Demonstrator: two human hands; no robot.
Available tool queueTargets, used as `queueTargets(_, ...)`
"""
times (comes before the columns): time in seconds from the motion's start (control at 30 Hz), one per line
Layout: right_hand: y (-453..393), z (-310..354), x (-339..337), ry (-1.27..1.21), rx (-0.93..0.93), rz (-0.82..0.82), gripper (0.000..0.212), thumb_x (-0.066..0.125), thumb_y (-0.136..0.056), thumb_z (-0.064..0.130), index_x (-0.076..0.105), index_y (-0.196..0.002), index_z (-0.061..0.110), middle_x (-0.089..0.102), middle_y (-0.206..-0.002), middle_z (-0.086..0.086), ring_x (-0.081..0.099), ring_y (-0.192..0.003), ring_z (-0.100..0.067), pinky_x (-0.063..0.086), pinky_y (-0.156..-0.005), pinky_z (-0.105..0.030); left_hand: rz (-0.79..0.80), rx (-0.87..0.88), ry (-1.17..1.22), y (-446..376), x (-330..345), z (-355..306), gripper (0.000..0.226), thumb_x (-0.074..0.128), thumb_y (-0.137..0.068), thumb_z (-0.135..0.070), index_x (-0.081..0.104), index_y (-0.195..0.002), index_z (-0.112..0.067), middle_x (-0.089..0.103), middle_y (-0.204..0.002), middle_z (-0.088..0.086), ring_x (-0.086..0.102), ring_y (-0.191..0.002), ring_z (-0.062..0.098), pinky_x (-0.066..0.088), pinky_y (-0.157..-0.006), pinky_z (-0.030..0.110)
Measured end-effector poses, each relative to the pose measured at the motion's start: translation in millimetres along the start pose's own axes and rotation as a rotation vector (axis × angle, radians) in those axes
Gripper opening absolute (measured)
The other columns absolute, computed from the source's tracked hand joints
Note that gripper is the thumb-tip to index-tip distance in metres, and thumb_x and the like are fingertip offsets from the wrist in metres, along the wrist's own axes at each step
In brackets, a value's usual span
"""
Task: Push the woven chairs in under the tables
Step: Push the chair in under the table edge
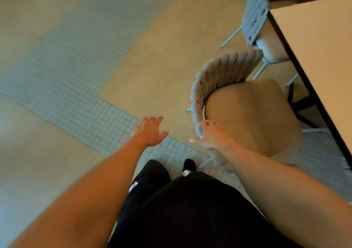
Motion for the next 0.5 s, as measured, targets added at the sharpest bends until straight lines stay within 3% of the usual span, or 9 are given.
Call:
queueTargets(0.23, -12, -5, -12, -0.265, 0.189, -0.042, 0.083, 0.056, -0.089, 0.070, 0.035, -0.152, 0.019, 0.043, -0.152, -0.008, 0.038, -0.140, -0.031, 0.033, -0.113, -0.052, 0.062, 0.256, -0.180, -82, -40, -22, 0.070, 0.049, -0.099, -0.054, 0.025, -0.158, -0.025, 0.037, -0.157, 0.005, 0.032, -0.144, 0.030, 0.039, -0.110, 0.050)
queueTargets(0.5, -7, 4, -6, -0.514, 0.459, -0.118, 0.088, 0.054, -0.090, 0.072, 0.029, -0.157, 0.020, 0.038, -0.158, -0.008, 0.037, -0.142, -0.031, 0.033, -0.115, -0.050, 0.107, 0.688, -0.384, -143, -77, -47, 0.070, 0.048, -0.099, -0.055, 0.024, -0.158, -0.025, 0.032, -0.160, 0.003, 0.027, -0.146, 0.025, 0.039, -0.110, 0.045)
Point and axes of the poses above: each hand's wrist, its own y-axis away from the middle knuckle, its own x-axis out of the palm, z = x × y, the point moved 4 cm from there along -y, towards the middle knuckle
